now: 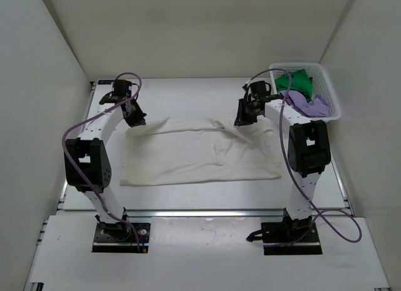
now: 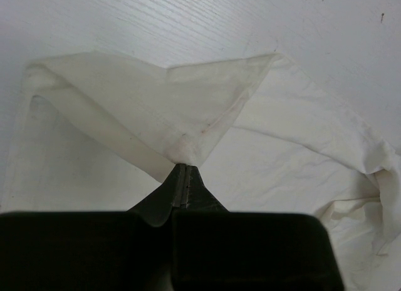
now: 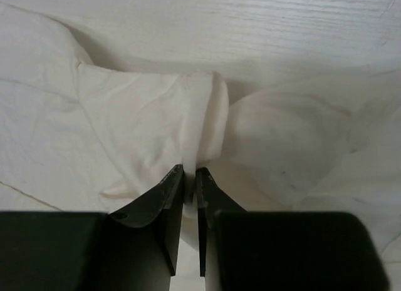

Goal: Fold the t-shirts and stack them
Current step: Grap the side of the flattened tshirt furthest away from the robot with both arms

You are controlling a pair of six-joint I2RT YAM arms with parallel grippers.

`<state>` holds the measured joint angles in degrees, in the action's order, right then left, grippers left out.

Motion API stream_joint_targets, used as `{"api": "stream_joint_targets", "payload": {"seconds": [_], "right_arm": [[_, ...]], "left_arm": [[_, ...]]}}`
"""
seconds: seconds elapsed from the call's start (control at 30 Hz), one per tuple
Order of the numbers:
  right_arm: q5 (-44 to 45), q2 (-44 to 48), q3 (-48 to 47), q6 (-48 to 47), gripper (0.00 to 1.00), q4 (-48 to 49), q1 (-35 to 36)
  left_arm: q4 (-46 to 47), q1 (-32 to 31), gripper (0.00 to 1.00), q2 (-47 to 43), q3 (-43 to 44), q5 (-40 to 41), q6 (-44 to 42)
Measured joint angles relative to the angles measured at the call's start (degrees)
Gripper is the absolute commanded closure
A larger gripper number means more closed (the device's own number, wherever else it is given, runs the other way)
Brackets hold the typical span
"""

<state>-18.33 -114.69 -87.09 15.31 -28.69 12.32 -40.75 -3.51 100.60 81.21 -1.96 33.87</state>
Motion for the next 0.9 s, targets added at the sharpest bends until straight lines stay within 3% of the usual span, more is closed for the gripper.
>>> {"api": "stream_joint_targets", "payload": {"seconds": [0.3, 0.4, 0.47, 0.53, 0.57, 0.6, 0.63, 0.77, 0.87, 0.9], "right_arm": [[7.9, 8.5, 5.1, -4.6, 0.77, -2.6, 8.8], [10.0, 10.2, 7.3, -5.9, 0.61, -4.1, 10.8], [10.6, 11.8, 8.9, -6.4, 0.60, -5.1, 10.6], [9.9, 14.4, 11.0, -5.7, 0.63, -5.8, 8.7], [8.6, 16.2, 12.3, -4.9, 0.78, -5.2, 6.9], [7.3, 18.4, 13.9, -4.4, 0.82, -4.8, 4.8], [5.7, 20.8, 15.9, -2.8, 0.97, -3.9, 2.3], [-1.1, 28.8, 25.9, 4.4, 0.99, 2.9, -5.9], [-5.2, 30.1, 33.3, 9.5, 0.72, 6.7, -7.0], [-6.3, 30.1, 35.3, 10.7, 0.70, 7.5, -7.0]], "left_arm": [[0.0, 0.0, 1.00, 0.0, 0.0, 0.0, 0.0], [0.0, 0.0, 1.00, 0.0, 0.0, -0.1, 0.0], [0.0, 0.0, 1.00, 0.0, 0.0, -0.1, 0.0], [0.0, 0.0, 1.00, 0.0, 0.0, -0.2, 0.0], [0.0, 0.0, 1.00, 0.0, 0.0, -0.3, 0.0], [0.0, 0.0, 1.00, 0.0, 0.0, -0.3, 0.0], [0.0, 0.0, 1.00, 0.0, 0.0, -0.3, 0.0], [0.1, -0.5, 1.00, 0.0, 0.0, -0.5, 0.2], [0.0, -1.1, 1.00, 0.0, 0.0, -0.5, 0.2], [0.0, -1.2, 1.00, 0.0, 0.0, -0.5, 0.2]]}}
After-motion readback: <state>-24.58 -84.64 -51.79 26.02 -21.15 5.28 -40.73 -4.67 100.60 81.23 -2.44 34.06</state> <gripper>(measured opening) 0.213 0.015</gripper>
